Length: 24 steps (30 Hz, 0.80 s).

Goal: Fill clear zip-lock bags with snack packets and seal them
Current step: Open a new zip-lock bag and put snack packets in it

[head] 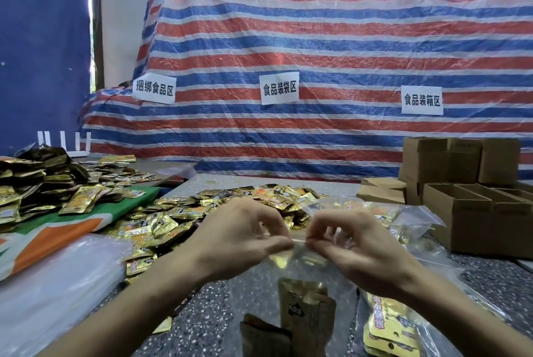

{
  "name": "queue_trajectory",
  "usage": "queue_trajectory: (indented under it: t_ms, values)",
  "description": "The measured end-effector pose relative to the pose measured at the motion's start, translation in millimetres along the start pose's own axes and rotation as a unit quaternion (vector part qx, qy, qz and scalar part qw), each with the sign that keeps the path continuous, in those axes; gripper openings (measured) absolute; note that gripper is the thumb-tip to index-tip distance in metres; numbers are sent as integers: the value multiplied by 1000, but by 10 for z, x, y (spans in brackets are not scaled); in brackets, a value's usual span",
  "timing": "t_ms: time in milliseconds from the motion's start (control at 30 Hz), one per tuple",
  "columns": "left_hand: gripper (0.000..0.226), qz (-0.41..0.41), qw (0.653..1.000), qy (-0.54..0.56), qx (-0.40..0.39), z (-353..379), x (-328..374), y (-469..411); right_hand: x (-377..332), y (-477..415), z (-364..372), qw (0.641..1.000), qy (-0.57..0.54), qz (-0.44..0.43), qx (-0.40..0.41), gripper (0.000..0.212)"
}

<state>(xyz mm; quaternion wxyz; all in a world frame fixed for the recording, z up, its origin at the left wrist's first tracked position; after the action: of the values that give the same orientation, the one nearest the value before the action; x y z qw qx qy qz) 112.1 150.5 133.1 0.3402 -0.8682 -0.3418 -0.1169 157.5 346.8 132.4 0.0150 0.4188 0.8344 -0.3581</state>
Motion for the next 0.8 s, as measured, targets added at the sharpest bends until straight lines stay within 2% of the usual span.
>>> queue_trajectory:
  t_ms: [200, 300, 400, 467, 533, 700, 800]
  values:
    - [9, 6, 998, 52, 38, 47, -32, 45, -39, -35, 32, 999, 29, 16, -35, 10]
    - [7, 22, 997, 68, 16, 62, -21, 38, -86, -80, 20, 999, 33, 8, -38, 6]
    - [9, 9, 995, 99, -19, 29, -48, 40, -114, -70, -25, 999, 32, 4, -40, 16]
    - [10, -9, 990, 139, -19, -9, -89, 58, -120, -50, -38, 999, 37, 5, -34, 21]
    - [7, -10, 986, 167, -7, -31, -120, 84, -124, -42, -31, 999, 35, 16, -34, 17]
    - [14, 9, 989, 143, 41, 21, -134, 101, -182, -100, 12, 996, 50, 17, -67, 8]
    - [11, 23, 987, 156, 26, 52, -125, 99, -196, -146, 12, 995, 63, 13, -71, 7]
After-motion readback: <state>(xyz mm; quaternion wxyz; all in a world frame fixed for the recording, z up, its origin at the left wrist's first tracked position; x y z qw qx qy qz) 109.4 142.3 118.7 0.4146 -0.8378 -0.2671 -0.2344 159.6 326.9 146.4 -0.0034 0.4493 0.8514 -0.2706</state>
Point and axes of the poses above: each hand's wrist, its own y-axis away from the middle knuckle, its own z-axis out of the palm, x = y × z, the point moved 2 cm from there along -y, towards the middle knuckle, and after that the axes turned 3 degrees about -z, right-handed, at the moved point
